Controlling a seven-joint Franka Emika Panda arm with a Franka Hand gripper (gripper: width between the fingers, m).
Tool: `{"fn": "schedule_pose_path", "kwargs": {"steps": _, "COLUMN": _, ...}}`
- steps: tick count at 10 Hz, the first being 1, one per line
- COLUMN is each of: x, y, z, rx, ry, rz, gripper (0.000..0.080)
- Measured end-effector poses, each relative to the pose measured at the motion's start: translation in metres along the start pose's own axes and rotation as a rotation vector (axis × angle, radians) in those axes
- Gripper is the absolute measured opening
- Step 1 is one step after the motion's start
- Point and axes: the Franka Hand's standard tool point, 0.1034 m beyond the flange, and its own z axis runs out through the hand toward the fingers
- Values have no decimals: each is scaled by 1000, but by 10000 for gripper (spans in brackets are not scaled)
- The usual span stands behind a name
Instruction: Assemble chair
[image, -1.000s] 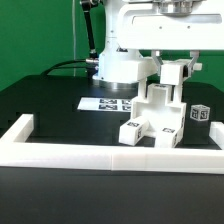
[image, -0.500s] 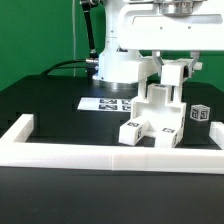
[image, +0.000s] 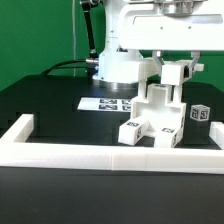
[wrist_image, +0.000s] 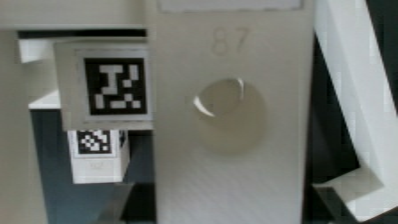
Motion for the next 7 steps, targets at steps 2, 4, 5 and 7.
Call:
{"fn": "schedule_pose_path", "kwargs": {"steps": 2, "x": 0, "y": 0, "z": 0, "rx": 0, "ry": 0, "rz": 5, "gripper": 290}}
{"fn": "schedule_pose_path", "kwargs": {"steps": 4, "x": 0, "y": 0, "z": 0, "rx": 0, "ry": -1, "rz": 12, "gripper": 291}}
{"fn": "schedule_pose_path", "kwargs": {"steps": 5, "x": 0, "y": 0, "z": 0, "rx": -1, "ry": -1, "rz": 18, "gripper": 291}}
{"fn": "schedule_pose_path", "kwargs": {"steps": 7, "x": -1, "y": 0, "z": 2, "rx": -3, "ry": -3, "rz": 35, "gripper": 291}}
